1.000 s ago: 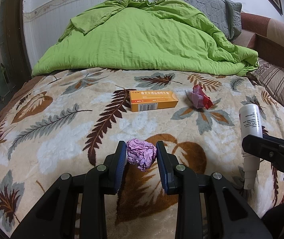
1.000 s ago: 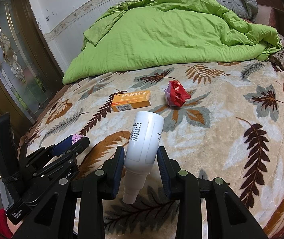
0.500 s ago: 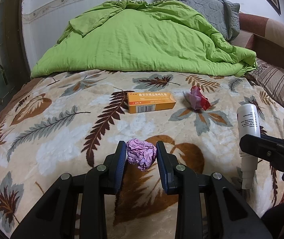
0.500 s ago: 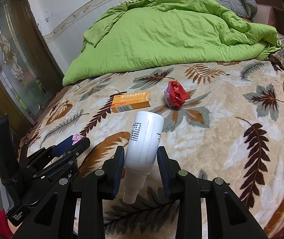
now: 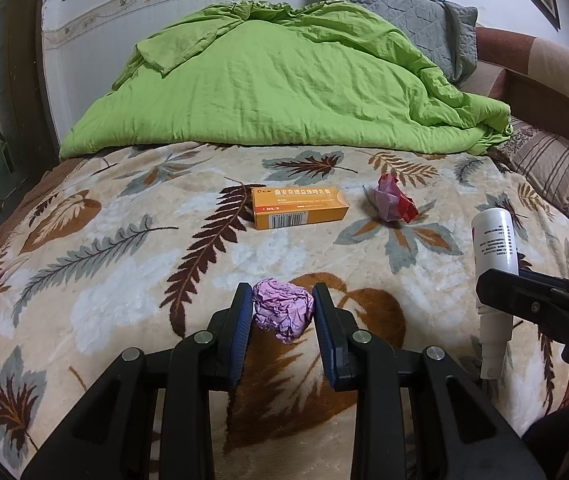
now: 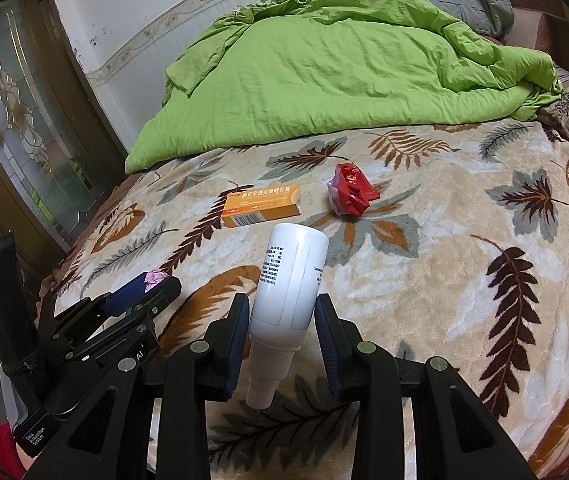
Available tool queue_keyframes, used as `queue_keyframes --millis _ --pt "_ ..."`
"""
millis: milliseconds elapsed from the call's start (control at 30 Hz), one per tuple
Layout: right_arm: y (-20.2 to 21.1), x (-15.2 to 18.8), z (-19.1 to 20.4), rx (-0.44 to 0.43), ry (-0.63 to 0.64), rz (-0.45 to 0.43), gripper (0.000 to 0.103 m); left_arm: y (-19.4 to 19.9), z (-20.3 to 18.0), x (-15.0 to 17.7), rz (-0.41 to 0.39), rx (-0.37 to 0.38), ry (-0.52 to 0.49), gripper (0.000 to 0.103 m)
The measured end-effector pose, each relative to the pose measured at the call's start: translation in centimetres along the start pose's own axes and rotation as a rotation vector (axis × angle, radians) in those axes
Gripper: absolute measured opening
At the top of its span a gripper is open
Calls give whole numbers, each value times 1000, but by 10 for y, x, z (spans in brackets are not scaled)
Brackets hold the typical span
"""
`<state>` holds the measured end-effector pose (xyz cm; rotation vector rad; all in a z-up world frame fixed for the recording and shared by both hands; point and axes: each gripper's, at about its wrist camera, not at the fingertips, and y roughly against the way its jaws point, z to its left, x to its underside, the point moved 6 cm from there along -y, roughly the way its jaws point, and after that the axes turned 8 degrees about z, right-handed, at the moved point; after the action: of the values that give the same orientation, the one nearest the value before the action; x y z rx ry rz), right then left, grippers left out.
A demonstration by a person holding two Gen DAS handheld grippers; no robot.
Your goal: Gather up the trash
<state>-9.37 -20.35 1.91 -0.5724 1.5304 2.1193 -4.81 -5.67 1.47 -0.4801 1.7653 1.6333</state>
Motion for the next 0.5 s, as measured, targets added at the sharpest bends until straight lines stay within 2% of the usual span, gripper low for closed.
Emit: queue_keyframes --millis 500 --pt "11 -2 -9 5 -57 -32 36 3 -12 -9 -25 30 -12 29"
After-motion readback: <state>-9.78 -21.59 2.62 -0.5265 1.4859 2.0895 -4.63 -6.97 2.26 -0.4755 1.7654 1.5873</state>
